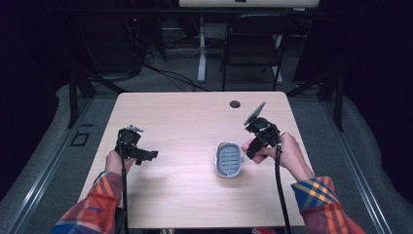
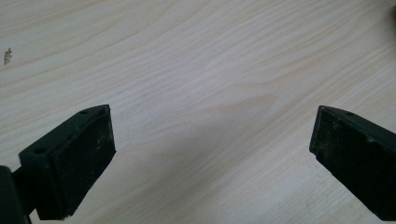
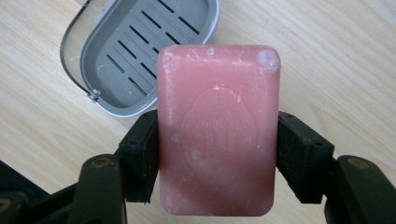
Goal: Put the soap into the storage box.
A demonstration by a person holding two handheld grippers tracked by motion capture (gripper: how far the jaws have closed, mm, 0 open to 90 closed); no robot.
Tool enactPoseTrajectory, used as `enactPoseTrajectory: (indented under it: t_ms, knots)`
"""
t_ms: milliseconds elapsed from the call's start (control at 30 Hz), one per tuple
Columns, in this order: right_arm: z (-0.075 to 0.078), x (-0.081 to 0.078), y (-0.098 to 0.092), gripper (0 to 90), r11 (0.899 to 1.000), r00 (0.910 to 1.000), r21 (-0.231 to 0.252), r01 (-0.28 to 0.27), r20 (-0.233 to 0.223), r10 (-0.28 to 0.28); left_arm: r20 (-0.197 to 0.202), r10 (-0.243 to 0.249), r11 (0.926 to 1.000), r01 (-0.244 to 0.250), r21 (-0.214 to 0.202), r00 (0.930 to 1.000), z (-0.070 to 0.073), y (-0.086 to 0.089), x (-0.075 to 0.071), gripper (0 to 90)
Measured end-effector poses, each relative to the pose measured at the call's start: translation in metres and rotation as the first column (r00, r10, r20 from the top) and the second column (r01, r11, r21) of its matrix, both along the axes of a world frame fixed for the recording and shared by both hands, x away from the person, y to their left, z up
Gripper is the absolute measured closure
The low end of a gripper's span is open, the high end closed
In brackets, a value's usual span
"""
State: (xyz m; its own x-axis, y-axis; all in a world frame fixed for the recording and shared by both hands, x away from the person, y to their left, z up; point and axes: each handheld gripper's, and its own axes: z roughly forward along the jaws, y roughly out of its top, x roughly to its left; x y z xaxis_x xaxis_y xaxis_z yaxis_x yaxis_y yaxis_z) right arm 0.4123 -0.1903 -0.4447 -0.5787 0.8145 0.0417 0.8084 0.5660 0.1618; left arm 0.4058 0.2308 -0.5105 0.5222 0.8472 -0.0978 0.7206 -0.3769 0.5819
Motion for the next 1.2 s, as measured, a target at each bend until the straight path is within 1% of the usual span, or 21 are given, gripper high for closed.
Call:
enactPoseTrajectory:
  t_ms: [33,133,167,200,233,267,300,333,367,433,500,600,667,700,733,767,800,1000,1100,1133,1200]
  knots:
    - [-0.001,0.000,0.002,37.3,1.000,0.9999,0.006,0.010,0.009,-0.010,0.000,0.000,1.0000,0.000,-0.001,1.0000,0.000,0.000,0.000,0.1]
    - [-0.002,0.000,0.008,37.3,1.000,1.0000,0.004,0.004,0.007,-0.004,-0.004,0.003,1.0000,-0.003,0.000,1.0000,0.000,0.001,0.000,0.1]
    - [-0.002,0.001,0.010,37.3,1.000,1.0000,-0.009,-0.007,-0.002,0.007,0.001,0.000,1.0000,0.000,0.003,1.0000,0.000,0.001,0.000,0.1]
    - [-0.004,0.001,0.013,37.3,1.000,1.0000,-0.004,-0.003,-0.007,0.003,0.001,0.000,1.0000,0.000,0.003,1.0000,0.000,0.001,0.000,0.1]
    - [-0.005,0.002,0.016,37.3,1.000,0.9998,-0.021,-0.015,-0.010,0.015,-0.001,0.000,1.0000,0.000,0.001,1.0000,0.001,0.000,-0.001,0.0]
    - [-0.005,0.002,0.016,37.3,1.000,0.9998,-0.021,-0.015,-0.010,0.015,-0.001,0.000,1.0000,0.000,0.001,1.0000,0.001,0.000,-0.001,0.1]
    - [-0.009,0.005,0.022,37.3,0.999,0.9997,-0.038,-0.020,-0.015,0.020,-0.001,0.000,1.0000,0.000,0.001,1.0000,0.001,0.000,-0.001,0.1]
    - [-0.012,0.006,0.025,37.3,1.000,0.9999,-0.028,-0.011,-0.009,0.011,-0.002,0.001,1.0000,-0.001,0.001,1.0000,0.001,0.000,-0.001,0.1]
    - [-0.012,0.008,0.027,37.3,0.999,0.9995,-0.041,-0.024,-0.022,0.023,0.000,-0.001,1.0000,0.001,0.002,1.0000,0.001,0.000,-0.001,0.1]
    - [-0.015,0.009,0.030,37.3,0.999,0.9998,-0.033,-0.014,-0.015,0.013,0.000,0.000,1.0000,0.000,0.002,1.0000,0.001,0.000,-0.001,0.1]
    - [-0.018,0.014,0.037,37.3,0.997,0.9992,-0.064,-0.033,-0.025,0.031,0.001,0.002,1.0000,-0.002,0.001,1.0000,0.000,0.001,-0.001,0.1]
    - [-0.023,0.018,0.043,37.3,0.998,0.9989,-0.059,-0.028,-0.039,0.026,0.000,-0.004,1.0000,0.004,0.002,1.0000,0.000,0.001,0.000,0.1]
    - [-0.026,0.019,0.047,37.3,0.998,0.9991,-0.064,-0.025,-0.036,0.023,-0.001,-0.005,1.0000,0.005,0.001,1.0000,0.000,0.001,0.000,0.0]
    - [-0.026,0.021,0.048,37.3,0.996,0.9981,-0.077,-0.041,-0.049,0.038,-0.004,-0.002,1.0000,0.002,-0.001,1.0000,0.000,0.001,0.000,0.1]
    - [-0.027,0.022,0.050,37.3,0.996,0.9979,-0.076,-0.040,-0.053,0.036,-0.005,0.000,1.0000,0.000,-0.001,1.0000,0.000,0.002,0.000,0.1]
    - [-0.029,0.022,0.052,37.2,0.997,0.9987,-0.068,-0.028,-0.045,0.025,-0.004,-0.002,1.0000,0.002,0.000,1.0000,0.000,0.002,0.000,0.1]
    - [-0.029,0.024,0.053,37.2,0.996,0.9981,-0.080,-0.034,-0.054,0.030,-0.005,0.000,1.0000,0.000,-0.001,1.0000,0.000,0.002,0.000,0.1]
    - [-0.025,0.024,0.058,37.3,0.995,0.9980,-0.091,-0.045,-0.047,0.041,-0.003,-0.006,1.0000,0.006,-0.002,1.0000,0.000,0.000,0.000,0.1]
    - [-0.026,0.025,0.060,37.3,0.996,0.9982,-0.078,-0.043,-0.045,0.040,-0.001,-0.008,1.0000,0.008,0.001,1.0000,0.000,0.000,0.000,0.1]
    - [-0.026,0.026,0.061,37.2,0.996,0.9978,-0.083,-0.043,-0.054,0.038,-0.002,-0.007,1.0000,0.007,0.000,1.0000,0.000,0.000,0.000,0.1]
    - [-0.027,0.027,0.062,37.2,0.996,0.9980,-0.083,-0.044,-0.048,0.040,-0.006,-0.006,1.0000,0.006,0.003,1.0000,-0.001,0.000,0.001,0.1]
